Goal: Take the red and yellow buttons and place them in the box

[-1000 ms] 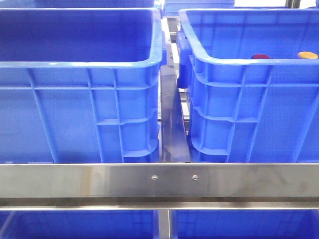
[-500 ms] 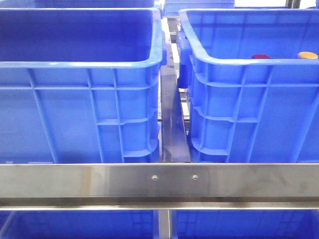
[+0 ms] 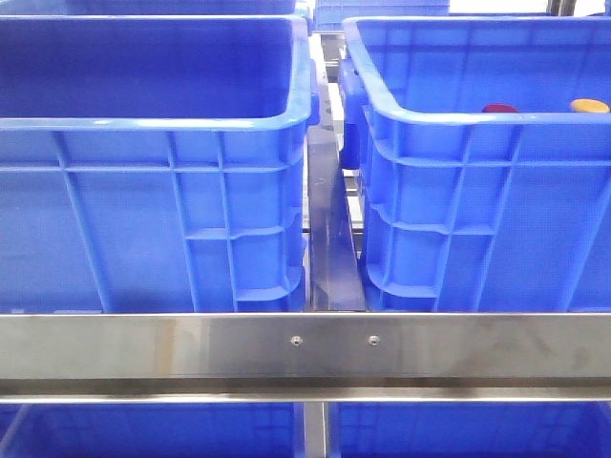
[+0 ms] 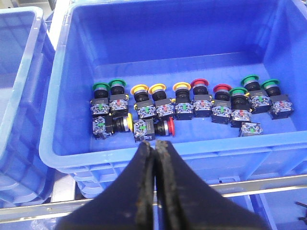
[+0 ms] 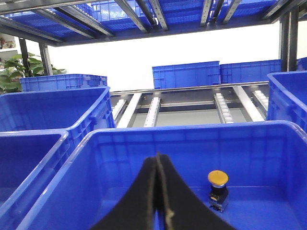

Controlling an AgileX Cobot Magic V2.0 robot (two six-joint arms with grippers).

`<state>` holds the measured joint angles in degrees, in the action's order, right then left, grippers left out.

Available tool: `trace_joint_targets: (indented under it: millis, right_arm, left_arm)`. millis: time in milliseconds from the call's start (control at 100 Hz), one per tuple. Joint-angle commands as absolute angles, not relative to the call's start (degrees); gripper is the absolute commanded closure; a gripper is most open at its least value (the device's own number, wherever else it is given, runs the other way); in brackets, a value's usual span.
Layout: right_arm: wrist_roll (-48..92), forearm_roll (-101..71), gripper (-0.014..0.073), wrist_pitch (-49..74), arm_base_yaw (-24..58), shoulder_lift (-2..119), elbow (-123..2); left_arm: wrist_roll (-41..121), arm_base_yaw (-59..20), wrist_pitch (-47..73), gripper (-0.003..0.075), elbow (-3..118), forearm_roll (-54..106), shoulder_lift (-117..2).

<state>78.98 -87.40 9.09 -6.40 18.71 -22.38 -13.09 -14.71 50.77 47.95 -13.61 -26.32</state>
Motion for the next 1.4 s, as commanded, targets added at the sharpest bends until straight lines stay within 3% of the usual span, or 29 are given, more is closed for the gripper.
trace_joint_targets:
  millis: [0,190,470,980,1220,1390]
  right_arm:
    - [79.4,-87.5,0.0661,9.3,-6.8,19.0,-23.8]
    - [79.4,-87.5,0.0661,9.3,-6.8,19.0,-23.8]
    - [79.4,-87.5,0.0661,9.3,-6.8,19.0,-23.8]
    - [79.4,-87.5,0.0661,9.3,-6.8,19.0,-23.8]
    - [79.4,-87.5,0.0661,9.3,-6.8,19.0,-23.8]
    - [79.4,-87.5,0.0661,9.3,-6.8,19.0,-23.8]
  left_arm:
    - [-13.2,-14.8,45.1,0.0739,49.5,-14.1,-26.7]
    - [-10.7,-14.6,35.6,0.0739,45.6,-14.1,-25.1]
    - [0.7,-11.4,17.2,0.0739,30.1,-9.4,-17.1]
    - [1.1,-7.6,0.6,0.0739,4.8,-5.6,-2.9]
    - [0.9,-4.8,-10.3,0.0739,-2.6,-2.4,-2.4]
    - [0.9,-1.8,-9.8,0.0739,-2.5,-2.1,-2.4]
